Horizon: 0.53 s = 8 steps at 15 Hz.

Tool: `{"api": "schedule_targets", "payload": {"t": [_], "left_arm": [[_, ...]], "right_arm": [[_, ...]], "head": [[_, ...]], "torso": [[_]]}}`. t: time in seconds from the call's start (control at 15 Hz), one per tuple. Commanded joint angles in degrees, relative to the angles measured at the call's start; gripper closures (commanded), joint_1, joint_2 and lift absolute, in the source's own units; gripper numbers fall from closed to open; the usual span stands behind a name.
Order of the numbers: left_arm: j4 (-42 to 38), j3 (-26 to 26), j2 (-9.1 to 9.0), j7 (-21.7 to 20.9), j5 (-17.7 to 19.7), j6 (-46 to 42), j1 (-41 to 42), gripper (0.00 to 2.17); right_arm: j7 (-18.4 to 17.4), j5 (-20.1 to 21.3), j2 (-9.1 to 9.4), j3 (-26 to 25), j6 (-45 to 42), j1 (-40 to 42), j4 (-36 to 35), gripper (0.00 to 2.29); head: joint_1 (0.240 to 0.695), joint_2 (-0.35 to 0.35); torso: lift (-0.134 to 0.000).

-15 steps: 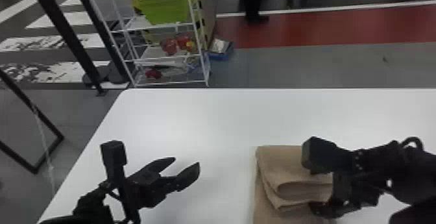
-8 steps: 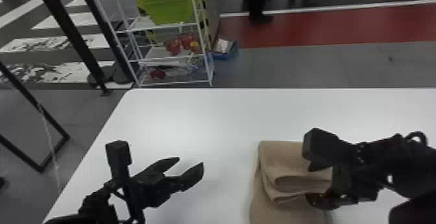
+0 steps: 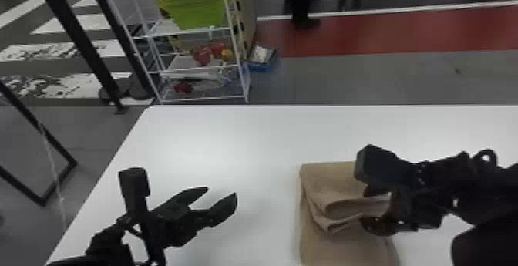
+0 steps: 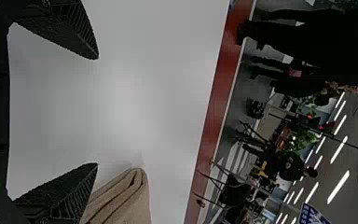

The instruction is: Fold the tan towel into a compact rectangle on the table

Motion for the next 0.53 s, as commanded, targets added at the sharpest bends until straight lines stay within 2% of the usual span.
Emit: {"api": "schedule_targets", "payload": {"t": [0.0,0.13,0.2,0.27,0.47], "left_arm": [[0.0,0.1,-0.41,0.1,-0.1,0.0,0.0,0.06],[0.1,0.1,-0.41,0.2,-0.1,0.0,-0.1,0.06],[0.2,0.1,-0.41,0.2,-0.2,0.0,-0.4,0.06],[0.3,0.2,-0.41,0.2,-0.1,0.0,-0.5,0.06],[0.3,1.0,-0.41,0.1,0.0,0.0,-0.7,0.06]], "right_arm": [[-0.9,-0.1,0.66,0.0,0.0,-0.6,0.5,0.59],[-1.4,0.0,1.19,0.1,0.7,-1.4,1.9,0.60],[-1.4,0.1,1.54,0.5,0.9,-2.0,2.9,0.73],[-1.4,0.1,2.06,1.1,1.4,-2.7,3.8,0.76],[-1.3,0.1,3.12,1.8,2.1,-4.3,5.4,0.76]], "head": [[0.695,0.206],[0.695,0.208],[0.695,0.208],[0.695,0.207],[0.695,0.210]], "torso": [[-0.123],[-0.123],[-0.123],[-0.123],[-0.123]]}}
